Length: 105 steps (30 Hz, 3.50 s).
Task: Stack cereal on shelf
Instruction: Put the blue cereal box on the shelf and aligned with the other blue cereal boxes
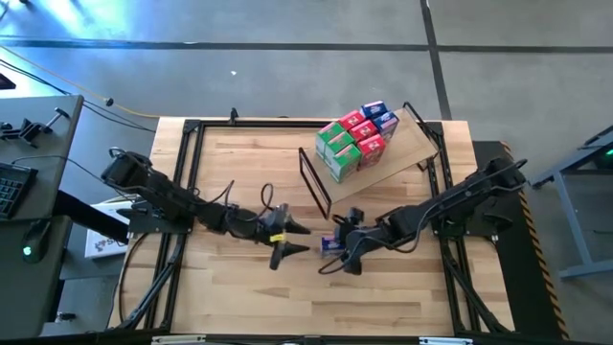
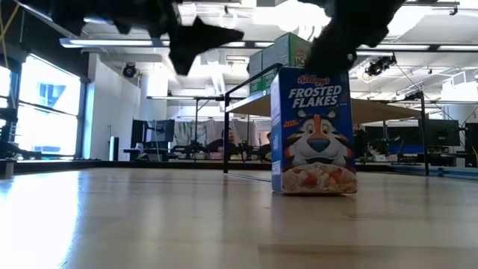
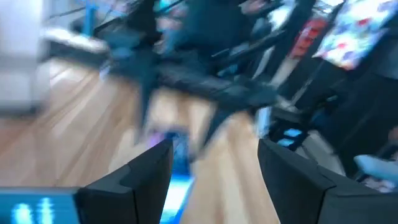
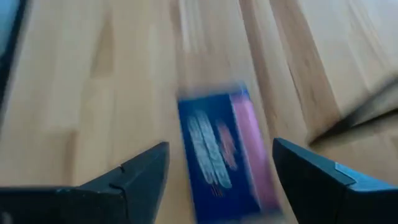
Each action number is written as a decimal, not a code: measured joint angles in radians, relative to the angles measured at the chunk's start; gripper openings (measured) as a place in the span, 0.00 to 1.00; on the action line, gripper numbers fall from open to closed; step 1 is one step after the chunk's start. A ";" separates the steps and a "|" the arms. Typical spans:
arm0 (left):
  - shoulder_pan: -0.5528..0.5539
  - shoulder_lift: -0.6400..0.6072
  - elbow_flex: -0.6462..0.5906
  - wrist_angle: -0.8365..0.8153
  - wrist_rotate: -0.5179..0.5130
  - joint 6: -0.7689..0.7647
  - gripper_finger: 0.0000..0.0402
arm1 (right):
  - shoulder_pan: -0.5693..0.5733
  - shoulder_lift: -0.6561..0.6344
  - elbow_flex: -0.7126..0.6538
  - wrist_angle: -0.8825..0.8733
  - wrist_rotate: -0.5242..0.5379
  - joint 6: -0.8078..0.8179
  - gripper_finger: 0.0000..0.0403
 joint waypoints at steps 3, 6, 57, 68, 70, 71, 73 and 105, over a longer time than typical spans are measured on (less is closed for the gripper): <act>0.005 0.014 -0.015 0.027 -0.016 -0.011 0.55 | -0.009 0.012 0.005 -0.025 -0.009 0.008 0.68; 0.006 0.008 -0.027 0.033 -0.022 0.003 0.55 | -0.021 0.039 0.009 -0.007 -0.038 0.012 0.67; 0.142 0.014 -0.023 -0.010 0.117 0.048 0.00 | -0.045 -0.187 0.360 -0.685 -0.092 -0.270 0.34; 0.185 0.013 -0.023 -0.007 0.147 0.044 0.00 | -0.310 -0.501 0.410 -1.023 -0.045 -0.559 0.34; 0.184 0.013 -0.023 -0.007 0.147 0.041 0.00 | -0.366 -0.535 0.410 -1.040 -0.044 -0.618 0.34; 0.184 0.013 -0.023 -0.007 0.147 0.035 0.00 | -0.395 -0.547 0.410 -1.044 -0.044 -0.647 0.34; 0.184 0.013 -0.023 -0.006 0.147 0.027 0.00 | -0.455 -0.563 0.403 -1.043 -0.047 -0.710 0.34; 0.183 0.013 -0.023 -0.003 0.168 0.006 0.00 | -0.902 -0.515 0.276 -0.830 -0.193 -1.033 0.51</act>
